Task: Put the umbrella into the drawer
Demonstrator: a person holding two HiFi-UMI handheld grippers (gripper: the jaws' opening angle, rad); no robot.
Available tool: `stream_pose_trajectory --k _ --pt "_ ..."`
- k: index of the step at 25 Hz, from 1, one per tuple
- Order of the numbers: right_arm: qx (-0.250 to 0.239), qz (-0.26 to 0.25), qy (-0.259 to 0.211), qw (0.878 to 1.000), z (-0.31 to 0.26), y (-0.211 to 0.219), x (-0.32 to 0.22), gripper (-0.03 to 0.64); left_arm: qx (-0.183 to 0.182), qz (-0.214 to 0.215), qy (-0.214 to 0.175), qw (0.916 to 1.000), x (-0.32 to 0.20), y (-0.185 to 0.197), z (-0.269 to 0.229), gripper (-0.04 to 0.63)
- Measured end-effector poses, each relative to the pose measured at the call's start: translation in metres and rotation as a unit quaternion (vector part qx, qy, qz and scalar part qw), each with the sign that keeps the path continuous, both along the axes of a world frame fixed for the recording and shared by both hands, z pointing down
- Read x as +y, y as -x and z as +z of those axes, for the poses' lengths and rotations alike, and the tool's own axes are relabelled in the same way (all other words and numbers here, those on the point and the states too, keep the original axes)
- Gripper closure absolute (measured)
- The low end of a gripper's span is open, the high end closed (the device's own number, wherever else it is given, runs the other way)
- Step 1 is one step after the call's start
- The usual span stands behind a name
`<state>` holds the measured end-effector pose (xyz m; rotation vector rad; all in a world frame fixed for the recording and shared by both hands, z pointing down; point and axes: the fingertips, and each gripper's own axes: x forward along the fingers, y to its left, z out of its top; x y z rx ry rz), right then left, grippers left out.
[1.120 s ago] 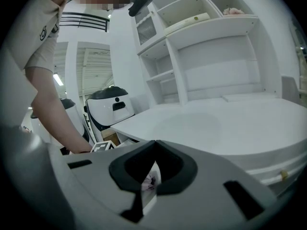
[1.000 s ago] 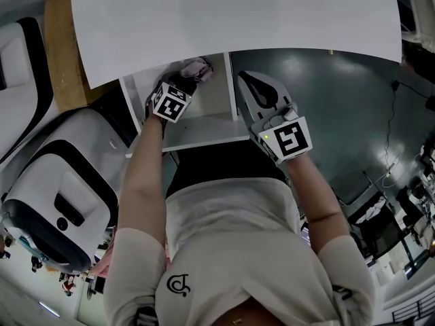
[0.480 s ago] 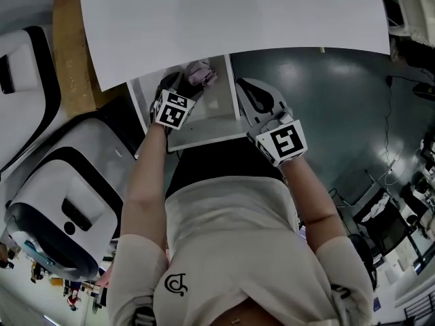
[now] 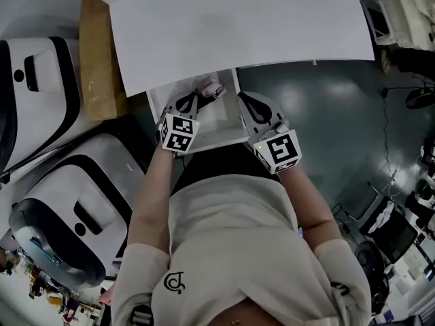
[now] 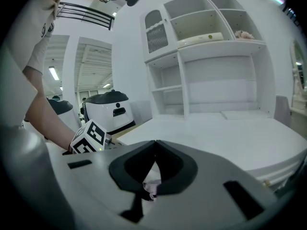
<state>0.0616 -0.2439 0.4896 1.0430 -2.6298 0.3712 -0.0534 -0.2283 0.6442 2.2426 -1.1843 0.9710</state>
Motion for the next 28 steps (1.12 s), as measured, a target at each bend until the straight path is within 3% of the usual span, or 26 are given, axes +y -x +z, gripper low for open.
stream_pose_trajectory --k 4,9,15,21,28 --pt "0.000 0.006 -0.003 1.000 -0.015 0.005 0.005 0.609 0.060 0.007 -0.033 0.9977 -0.002 -0.005 -0.051 0.583" --pt "-0.016 0.011 -0.019 1.000 -0.044 0.012 0.003 0.609 0.091 -0.007 -0.097 0.9911 -0.009 0.007 -0.119 0.583" --pt "-0.025 0.002 -0.055 0.998 -0.082 0.021 0.001 0.609 0.127 -0.057 -0.178 0.9741 -0.009 0.036 -0.197 0.583" --pt "-0.041 -0.011 -0.101 0.994 -0.127 0.029 -0.005 0.611 0.135 -0.082 -0.254 0.9542 -0.005 0.060 -0.268 0.583" --pt "-0.059 -0.028 -0.141 0.988 -0.171 0.033 -0.007 0.611 0.144 -0.091 -0.299 0.9390 0.005 0.077 -0.317 0.584"
